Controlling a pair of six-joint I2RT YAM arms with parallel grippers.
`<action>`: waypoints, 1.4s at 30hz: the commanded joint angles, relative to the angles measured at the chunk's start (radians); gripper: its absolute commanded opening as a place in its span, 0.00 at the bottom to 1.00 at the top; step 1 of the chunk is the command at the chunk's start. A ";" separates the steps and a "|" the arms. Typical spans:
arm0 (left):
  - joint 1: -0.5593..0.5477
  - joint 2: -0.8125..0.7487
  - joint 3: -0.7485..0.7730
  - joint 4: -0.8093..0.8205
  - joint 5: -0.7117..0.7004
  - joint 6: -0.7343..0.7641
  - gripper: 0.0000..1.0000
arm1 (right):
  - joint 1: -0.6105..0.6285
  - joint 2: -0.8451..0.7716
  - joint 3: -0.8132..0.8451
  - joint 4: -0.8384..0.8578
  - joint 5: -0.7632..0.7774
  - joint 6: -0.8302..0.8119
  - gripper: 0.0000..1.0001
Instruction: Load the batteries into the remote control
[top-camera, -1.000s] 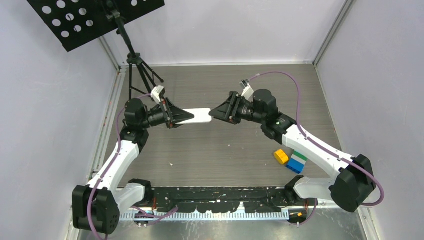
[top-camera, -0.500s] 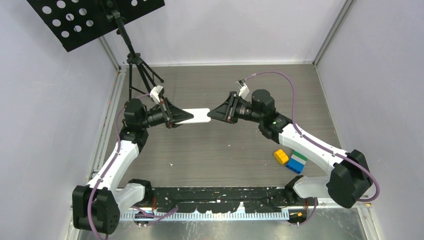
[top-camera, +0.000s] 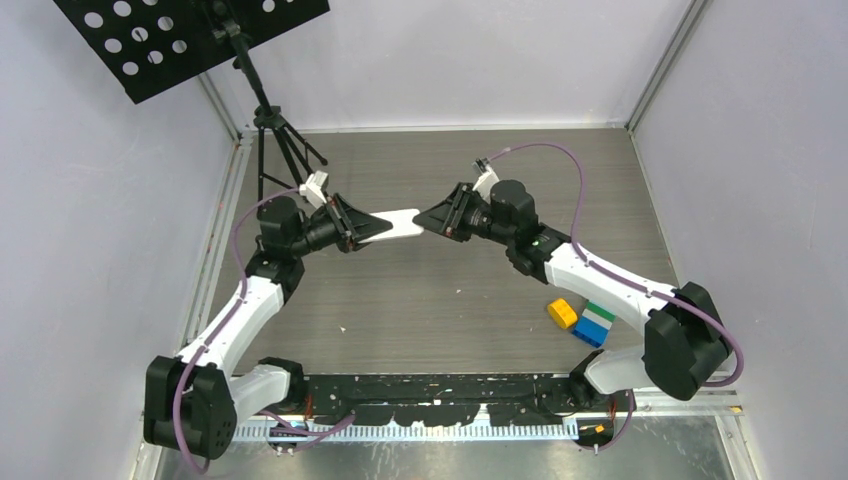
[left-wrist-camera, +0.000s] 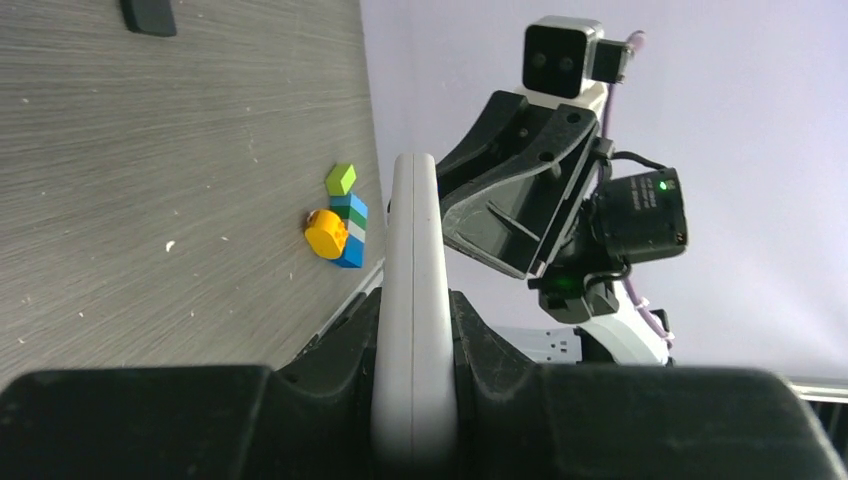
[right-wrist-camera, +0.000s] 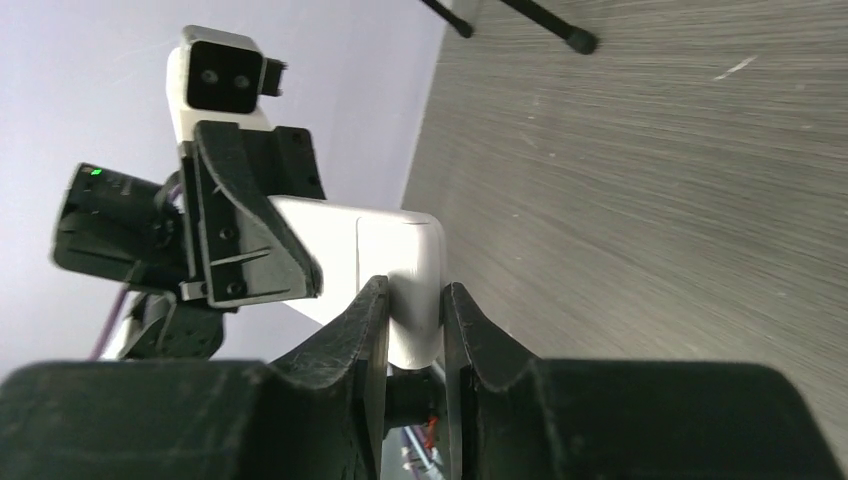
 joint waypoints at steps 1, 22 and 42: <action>-0.129 0.007 0.030 0.156 0.131 -0.030 0.00 | 0.163 0.046 0.057 -0.085 -0.045 -0.080 0.23; -0.100 -0.055 0.124 0.080 0.184 0.033 0.00 | 0.052 -0.092 -0.048 -0.180 -0.034 -0.101 0.47; -0.060 -0.008 0.111 0.120 0.209 -0.018 0.00 | -0.009 -0.249 -0.151 0.008 -0.100 0.052 0.70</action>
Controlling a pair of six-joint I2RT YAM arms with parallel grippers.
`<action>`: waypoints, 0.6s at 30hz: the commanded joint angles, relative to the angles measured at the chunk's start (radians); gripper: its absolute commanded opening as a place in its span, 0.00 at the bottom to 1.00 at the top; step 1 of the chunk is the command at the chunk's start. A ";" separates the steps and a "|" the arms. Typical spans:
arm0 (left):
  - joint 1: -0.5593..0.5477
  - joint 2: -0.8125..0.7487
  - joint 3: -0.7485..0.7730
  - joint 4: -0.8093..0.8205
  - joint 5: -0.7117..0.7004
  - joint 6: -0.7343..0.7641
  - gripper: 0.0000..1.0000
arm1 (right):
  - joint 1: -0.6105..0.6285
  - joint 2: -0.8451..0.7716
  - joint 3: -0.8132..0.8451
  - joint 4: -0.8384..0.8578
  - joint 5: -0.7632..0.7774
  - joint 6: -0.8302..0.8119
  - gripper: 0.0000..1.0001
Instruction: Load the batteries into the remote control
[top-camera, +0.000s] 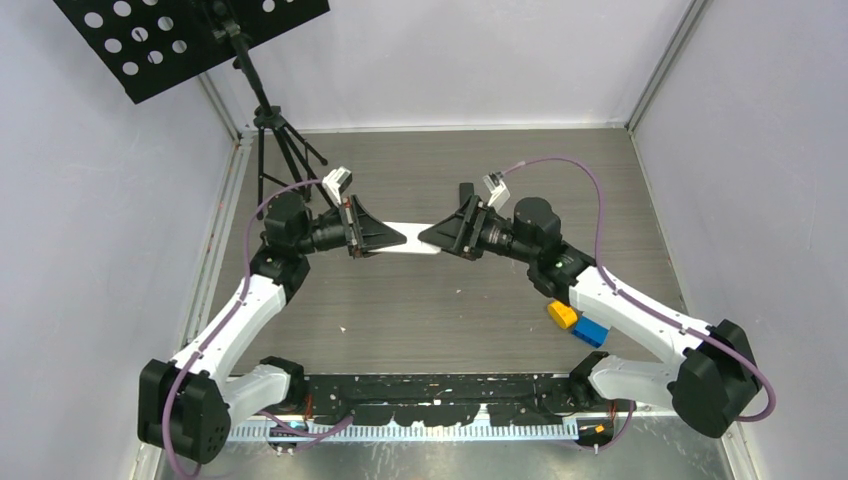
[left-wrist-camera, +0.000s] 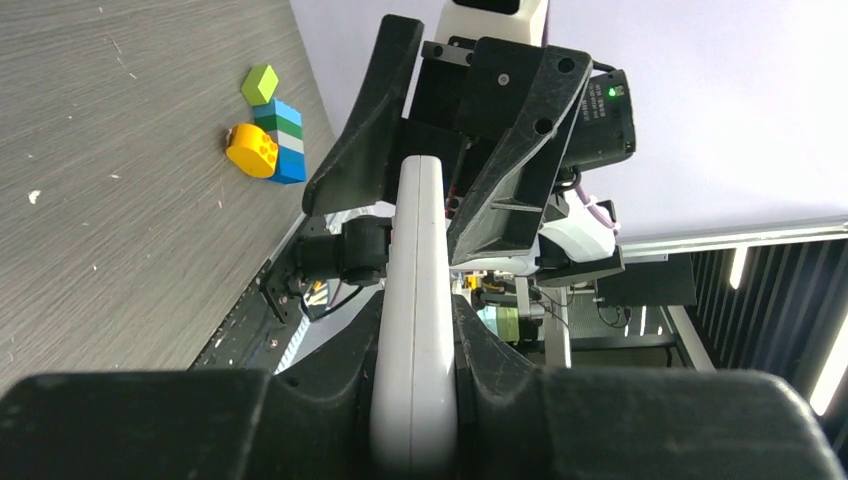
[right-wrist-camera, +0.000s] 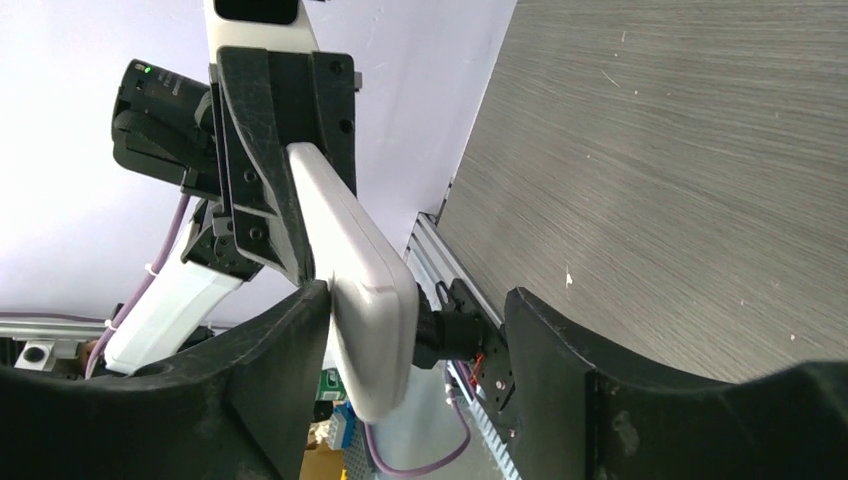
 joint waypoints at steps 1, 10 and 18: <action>0.023 0.009 0.045 0.148 0.055 -0.038 0.00 | -0.015 -0.059 -0.048 0.056 -0.019 0.043 0.72; 0.042 0.056 0.019 0.297 0.099 -0.137 0.00 | -0.042 -0.080 -0.123 0.304 -0.077 0.174 0.79; 0.043 0.056 0.018 0.353 0.153 -0.161 0.00 | -0.072 -0.004 -0.152 0.519 -0.123 0.308 0.71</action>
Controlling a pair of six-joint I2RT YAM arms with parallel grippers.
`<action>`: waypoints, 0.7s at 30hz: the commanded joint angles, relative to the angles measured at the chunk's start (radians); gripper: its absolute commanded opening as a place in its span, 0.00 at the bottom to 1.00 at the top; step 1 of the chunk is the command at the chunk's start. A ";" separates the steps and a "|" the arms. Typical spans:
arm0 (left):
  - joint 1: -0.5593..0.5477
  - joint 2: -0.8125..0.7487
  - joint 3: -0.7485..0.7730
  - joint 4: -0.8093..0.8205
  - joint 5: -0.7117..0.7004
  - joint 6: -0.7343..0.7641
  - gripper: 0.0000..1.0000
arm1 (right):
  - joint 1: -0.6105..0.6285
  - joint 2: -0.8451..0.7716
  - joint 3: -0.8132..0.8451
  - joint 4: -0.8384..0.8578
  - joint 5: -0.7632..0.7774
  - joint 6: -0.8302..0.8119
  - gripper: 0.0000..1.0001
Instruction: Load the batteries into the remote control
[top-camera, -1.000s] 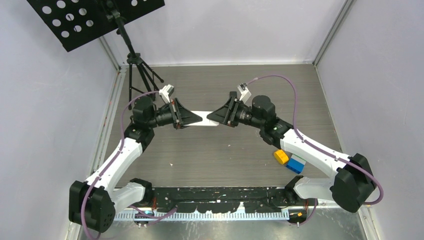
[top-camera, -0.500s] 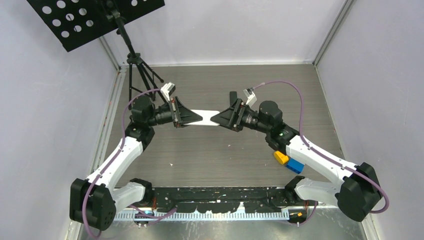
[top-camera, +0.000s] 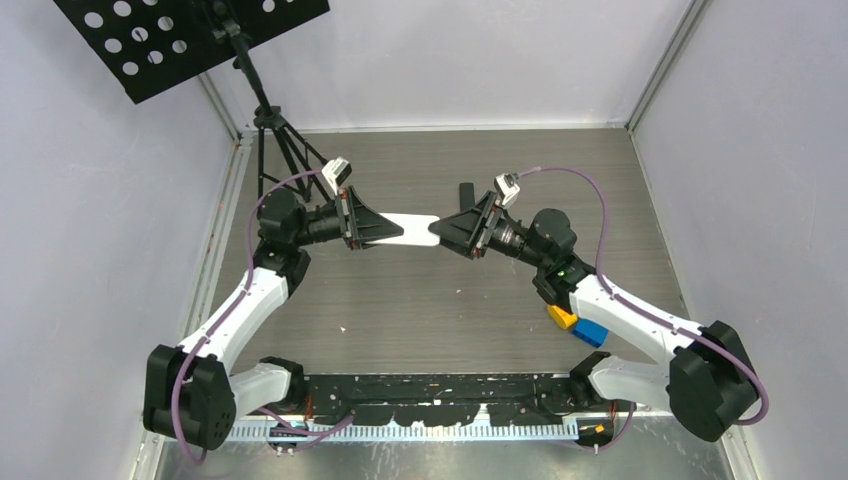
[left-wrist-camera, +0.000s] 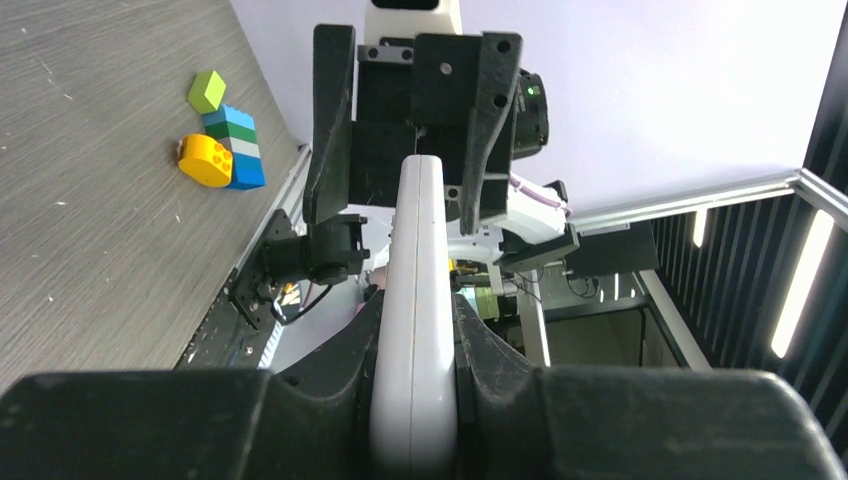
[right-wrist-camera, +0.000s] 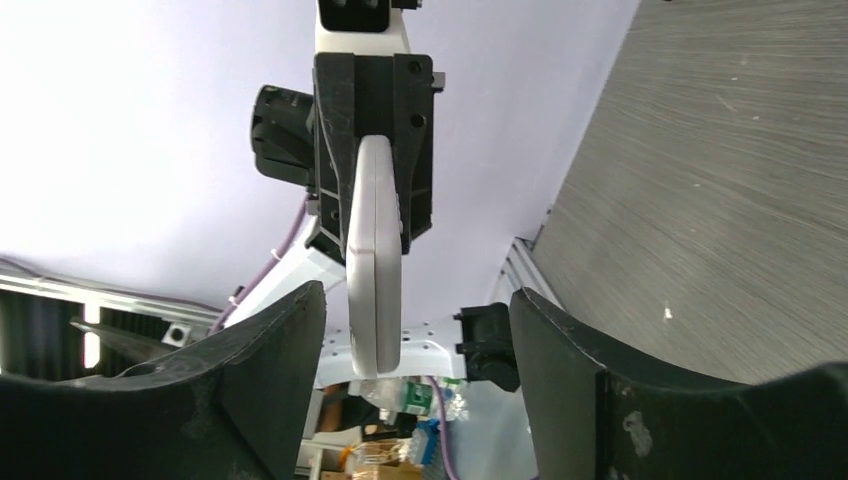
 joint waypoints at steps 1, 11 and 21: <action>0.006 -0.015 0.018 0.115 0.062 -0.025 0.00 | -0.010 0.049 0.012 0.183 -0.063 0.082 0.66; -0.037 0.000 0.032 0.171 0.005 -0.071 0.00 | 0.034 0.148 0.072 0.185 -0.133 0.021 0.19; -0.107 0.019 0.036 0.198 -0.024 -0.074 0.00 | 0.134 0.255 0.127 0.204 -0.104 -0.034 0.17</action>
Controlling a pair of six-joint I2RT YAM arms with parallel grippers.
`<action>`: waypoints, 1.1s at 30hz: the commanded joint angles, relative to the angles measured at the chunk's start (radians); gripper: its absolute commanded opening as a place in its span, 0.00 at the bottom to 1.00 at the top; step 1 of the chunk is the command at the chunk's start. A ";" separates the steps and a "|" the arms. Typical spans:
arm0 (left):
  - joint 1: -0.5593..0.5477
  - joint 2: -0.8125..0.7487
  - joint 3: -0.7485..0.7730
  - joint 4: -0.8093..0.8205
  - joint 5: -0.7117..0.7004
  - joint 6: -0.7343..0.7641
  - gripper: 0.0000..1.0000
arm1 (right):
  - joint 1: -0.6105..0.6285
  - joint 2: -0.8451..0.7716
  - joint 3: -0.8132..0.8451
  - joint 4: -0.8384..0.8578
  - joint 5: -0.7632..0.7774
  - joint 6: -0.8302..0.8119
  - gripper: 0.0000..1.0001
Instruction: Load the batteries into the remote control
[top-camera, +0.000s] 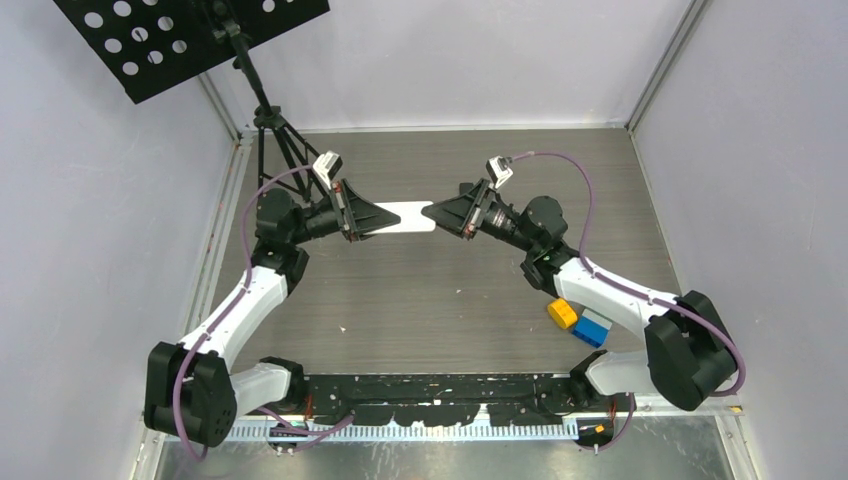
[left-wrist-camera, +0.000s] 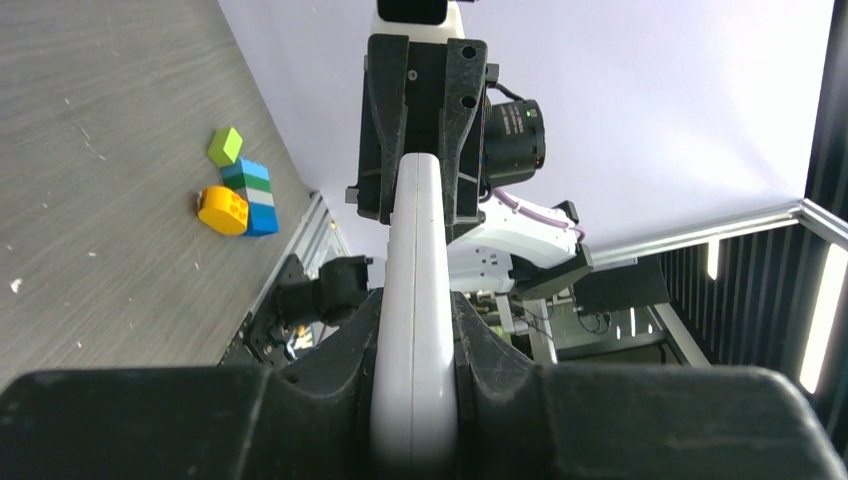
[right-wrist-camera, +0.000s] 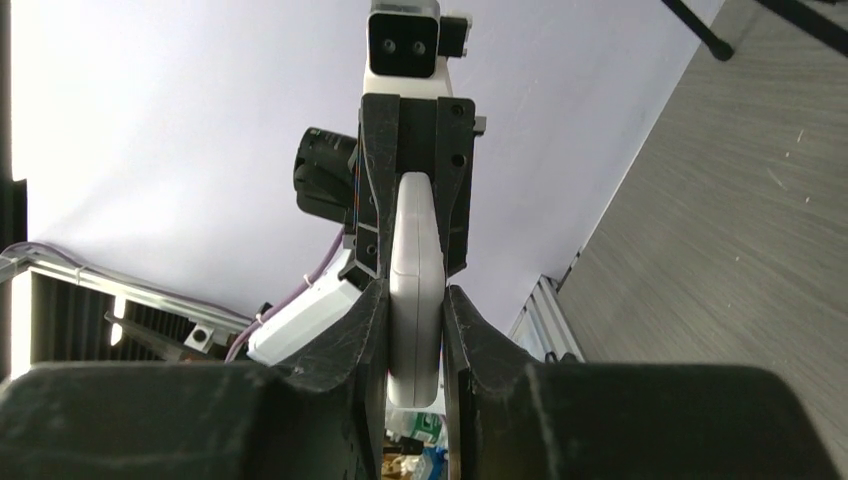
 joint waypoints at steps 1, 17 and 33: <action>-0.108 0.006 0.039 0.116 0.021 -0.051 0.00 | 0.147 0.088 0.059 -0.034 -0.058 -0.094 0.17; -0.109 0.013 0.047 0.053 0.046 0.065 0.00 | 0.114 -0.048 0.083 -0.236 -0.121 -0.254 0.30; -0.103 -0.055 0.080 -0.031 0.098 0.183 0.00 | 0.110 -0.123 0.129 -0.383 -0.220 -0.383 0.47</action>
